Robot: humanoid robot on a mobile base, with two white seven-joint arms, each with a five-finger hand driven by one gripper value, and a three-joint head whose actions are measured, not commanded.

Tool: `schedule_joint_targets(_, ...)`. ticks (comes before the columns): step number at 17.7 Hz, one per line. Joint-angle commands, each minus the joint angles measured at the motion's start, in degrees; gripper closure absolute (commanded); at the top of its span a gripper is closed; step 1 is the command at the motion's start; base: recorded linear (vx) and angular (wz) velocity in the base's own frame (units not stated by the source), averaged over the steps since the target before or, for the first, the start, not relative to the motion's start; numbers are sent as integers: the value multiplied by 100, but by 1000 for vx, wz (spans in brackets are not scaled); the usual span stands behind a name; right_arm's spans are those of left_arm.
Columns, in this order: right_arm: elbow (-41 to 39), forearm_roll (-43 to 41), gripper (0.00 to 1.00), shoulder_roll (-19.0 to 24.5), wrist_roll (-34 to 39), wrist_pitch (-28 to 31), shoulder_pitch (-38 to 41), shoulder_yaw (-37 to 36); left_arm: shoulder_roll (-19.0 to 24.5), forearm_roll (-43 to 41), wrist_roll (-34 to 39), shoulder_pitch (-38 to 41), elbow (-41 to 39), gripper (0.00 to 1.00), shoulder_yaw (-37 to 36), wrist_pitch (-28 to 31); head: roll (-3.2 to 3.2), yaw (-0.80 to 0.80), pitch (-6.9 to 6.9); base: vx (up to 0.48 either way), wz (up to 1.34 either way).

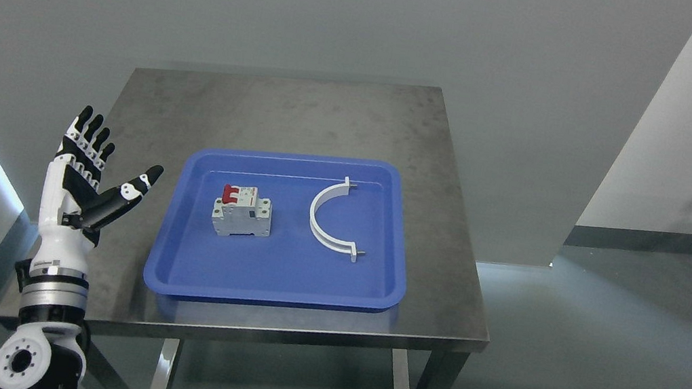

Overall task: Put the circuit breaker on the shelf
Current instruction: 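Reach the left hand toward the grey circuit breaker in the blue tray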

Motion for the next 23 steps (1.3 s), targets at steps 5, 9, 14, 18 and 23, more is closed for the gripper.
schedule_joint_targets(5,0,0,0,-100,-1,336,0,114,86,-4,-39,42,-98,0,-118,22,0,0,0,0,0)
schedule_joint_targets(9,0,0,0,-100,-1,336,0,114,319,-13,-48,-160,-72,0,-189,57,0,0,0,0,0)
schedule_joint_targets(14,0,0,0,-100,-1,336,0,114,829,-21,-916,-635,104,0,-329,461,0,0,0,0,0)
schedule_joint_targets(18,0,0,0,-100,-1,336,0,114,1163,-978,-1382,-731,306,0,-724,496,0,0,0,0,0)
schedule_joint_targets(23,0,0,0,-100,-1,336,0,114,1593,-1514,-2392,-951,491,0,-918,496,0,0,0,0,0)
